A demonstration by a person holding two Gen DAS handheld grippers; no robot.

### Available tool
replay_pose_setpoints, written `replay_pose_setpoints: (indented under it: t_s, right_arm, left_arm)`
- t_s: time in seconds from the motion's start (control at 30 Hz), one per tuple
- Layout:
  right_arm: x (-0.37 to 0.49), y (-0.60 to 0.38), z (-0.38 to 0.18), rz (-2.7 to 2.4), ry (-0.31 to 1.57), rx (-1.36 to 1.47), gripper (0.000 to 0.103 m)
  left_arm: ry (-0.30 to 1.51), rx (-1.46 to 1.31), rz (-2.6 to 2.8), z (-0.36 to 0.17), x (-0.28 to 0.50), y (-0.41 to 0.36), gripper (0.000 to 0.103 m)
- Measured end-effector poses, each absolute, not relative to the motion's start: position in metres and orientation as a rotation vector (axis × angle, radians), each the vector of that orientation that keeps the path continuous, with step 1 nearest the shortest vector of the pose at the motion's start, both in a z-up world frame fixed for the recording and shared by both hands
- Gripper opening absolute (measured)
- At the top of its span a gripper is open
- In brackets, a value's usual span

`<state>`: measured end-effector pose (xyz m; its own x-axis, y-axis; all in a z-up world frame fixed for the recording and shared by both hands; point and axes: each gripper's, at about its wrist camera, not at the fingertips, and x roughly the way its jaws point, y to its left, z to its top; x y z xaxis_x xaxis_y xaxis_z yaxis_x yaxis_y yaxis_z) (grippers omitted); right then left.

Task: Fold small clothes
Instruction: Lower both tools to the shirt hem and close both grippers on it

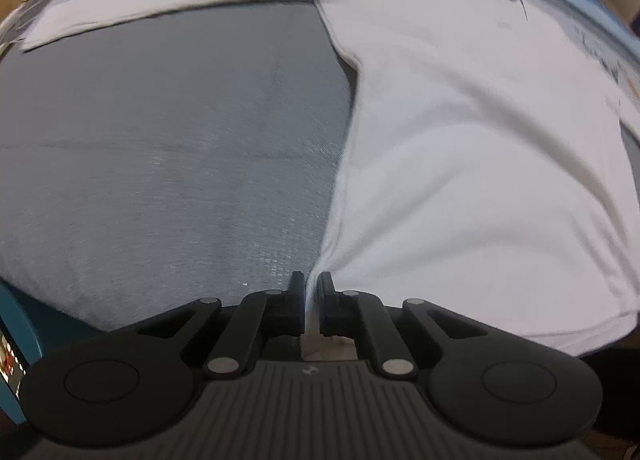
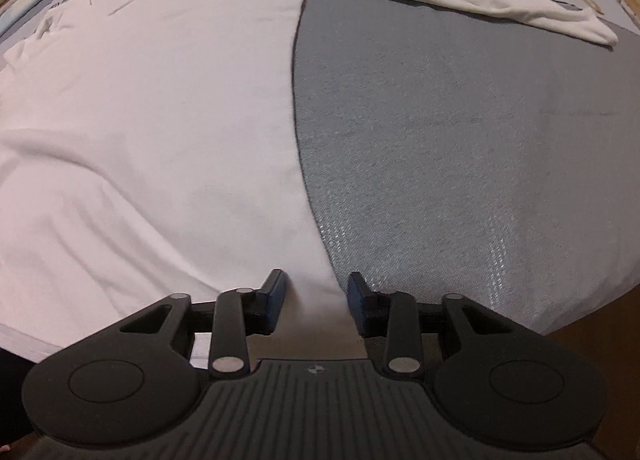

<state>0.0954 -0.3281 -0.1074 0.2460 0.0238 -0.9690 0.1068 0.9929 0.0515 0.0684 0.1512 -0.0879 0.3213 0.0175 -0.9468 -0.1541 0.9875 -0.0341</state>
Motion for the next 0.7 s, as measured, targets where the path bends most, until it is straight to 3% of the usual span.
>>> replay_pose_setpoints:
  t_s: [0.03,0.07,0.23,0.3,0.33,0.37,0.43,0.57,0.7]
  right_arm:
    - [0.094,-0.328,-0.106,-0.058,1.314,0.115,0.006]
    - [0.092,-0.329,-0.103,-0.063,1.303,0.122,0.006]
    - [0.089,-0.338,-0.095,-0.151,1.259,0.136,0.006]
    - [0.087,-0.338,-0.089,-0.177,1.236,0.135,0.006]
    - [0.085,-0.336,-0.085,-0.188,1.195,0.114,0.011]
    - [0.084,-0.332,-0.081,-0.178,1.151,0.095,0.015]
    - [0.079,-0.320,-0.065,-0.102,1.066,0.075,0.032]
    - [0.068,-0.288,-0.058,0.120,1.047,0.044,0.036]
    - [0.063,-0.258,-0.077,0.257,1.194,-0.035,0.040]
  left_arm:
    - [1.239,-0.130,0.115,-0.086,0.067,0.150,0.004]
    - [1.246,-0.121,0.123,-0.086,0.066,0.151,0.000]
    - [1.236,-0.114,0.151,-0.082,0.067,0.151,0.001]
    - [1.148,-0.158,0.105,-0.066,0.065,0.151,0.009]
    - [1.115,-0.169,0.068,-0.060,0.065,0.148,0.020]
    - [1.094,-0.172,0.036,-0.056,0.065,0.143,0.031]
    - [1.093,-0.167,-0.029,-0.056,0.067,0.130,0.040]
    - [1.155,-0.088,-0.142,-0.069,0.070,0.098,0.064]
    - [1.230,0.008,-0.180,-0.086,0.064,0.077,0.068]
